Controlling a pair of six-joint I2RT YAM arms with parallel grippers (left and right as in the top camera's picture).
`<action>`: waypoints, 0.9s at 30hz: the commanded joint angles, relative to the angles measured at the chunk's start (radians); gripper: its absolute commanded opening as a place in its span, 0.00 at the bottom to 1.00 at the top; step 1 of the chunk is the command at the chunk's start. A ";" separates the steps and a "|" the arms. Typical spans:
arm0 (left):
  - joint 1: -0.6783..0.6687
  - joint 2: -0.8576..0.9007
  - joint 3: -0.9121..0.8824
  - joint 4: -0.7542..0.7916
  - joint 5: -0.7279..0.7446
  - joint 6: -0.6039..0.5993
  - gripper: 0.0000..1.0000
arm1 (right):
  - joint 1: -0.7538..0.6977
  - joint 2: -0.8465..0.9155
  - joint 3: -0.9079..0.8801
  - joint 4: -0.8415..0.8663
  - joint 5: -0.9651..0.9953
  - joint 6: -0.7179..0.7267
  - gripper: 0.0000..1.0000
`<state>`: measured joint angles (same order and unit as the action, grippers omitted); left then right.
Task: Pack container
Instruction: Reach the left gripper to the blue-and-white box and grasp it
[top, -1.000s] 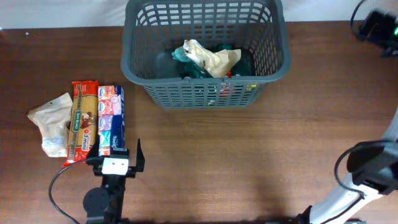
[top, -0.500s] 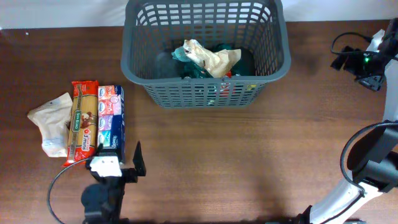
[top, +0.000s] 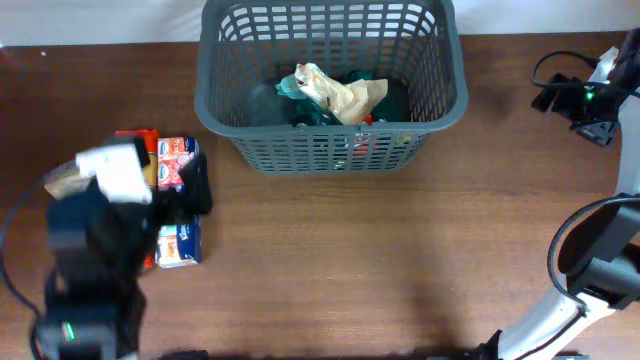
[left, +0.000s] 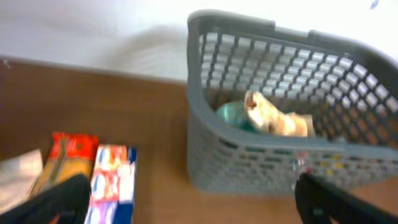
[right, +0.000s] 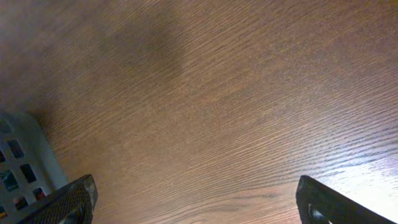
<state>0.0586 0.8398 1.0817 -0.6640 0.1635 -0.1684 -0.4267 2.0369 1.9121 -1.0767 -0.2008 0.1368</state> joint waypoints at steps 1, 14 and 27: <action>0.003 0.266 0.252 -0.172 0.032 0.028 0.99 | 0.001 -0.018 -0.005 0.000 -0.004 0.011 0.99; 0.075 0.811 0.698 -0.304 -0.115 0.154 0.99 | 0.001 -0.018 -0.005 0.000 -0.004 0.011 0.99; 0.220 1.197 0.697 -0.453 -0.035 0.302 0.95 | 0.001 -0.018 -0.005 0.000 -0.004 0.011 0.99</action>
<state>0.2993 1.9507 1.7672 -1.1110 0.1448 0.0891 -0.4267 2.0369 1.9118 -1.0760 -0.2008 0.1394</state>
